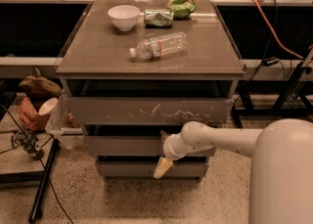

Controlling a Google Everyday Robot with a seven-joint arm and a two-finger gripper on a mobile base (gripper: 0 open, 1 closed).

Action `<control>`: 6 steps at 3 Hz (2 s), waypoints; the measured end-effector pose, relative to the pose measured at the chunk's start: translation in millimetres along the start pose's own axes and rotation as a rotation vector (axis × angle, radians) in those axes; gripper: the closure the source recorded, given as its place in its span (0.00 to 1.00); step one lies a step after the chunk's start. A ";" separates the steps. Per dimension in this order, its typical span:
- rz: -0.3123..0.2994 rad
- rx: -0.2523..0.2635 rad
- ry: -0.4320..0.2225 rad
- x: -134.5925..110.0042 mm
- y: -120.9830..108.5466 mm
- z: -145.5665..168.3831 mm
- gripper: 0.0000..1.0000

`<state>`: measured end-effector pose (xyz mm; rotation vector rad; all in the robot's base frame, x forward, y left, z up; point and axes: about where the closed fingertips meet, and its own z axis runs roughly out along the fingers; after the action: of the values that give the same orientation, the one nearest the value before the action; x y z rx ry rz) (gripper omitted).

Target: Open middle drawer

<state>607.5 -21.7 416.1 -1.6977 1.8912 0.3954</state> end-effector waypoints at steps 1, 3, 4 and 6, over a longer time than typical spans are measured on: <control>0.013 -0.127 0.045 -3.5 34.3 -20.3 0.00; 0.039 -0.238 0.065 -10.4 74.4 -38.9 0.00; 0.041 -0.251 0.061 -10.9 83.9 -38.1 0.00; 0.054 -0.281 0.040 -14.2 111.3 -43.6 0.00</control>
Offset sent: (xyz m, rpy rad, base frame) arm -0.1227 -0.0031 0.0463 -0.0519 0.3295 0.1271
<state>490.1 -17.7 442.8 -1.8460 1.9890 0.6807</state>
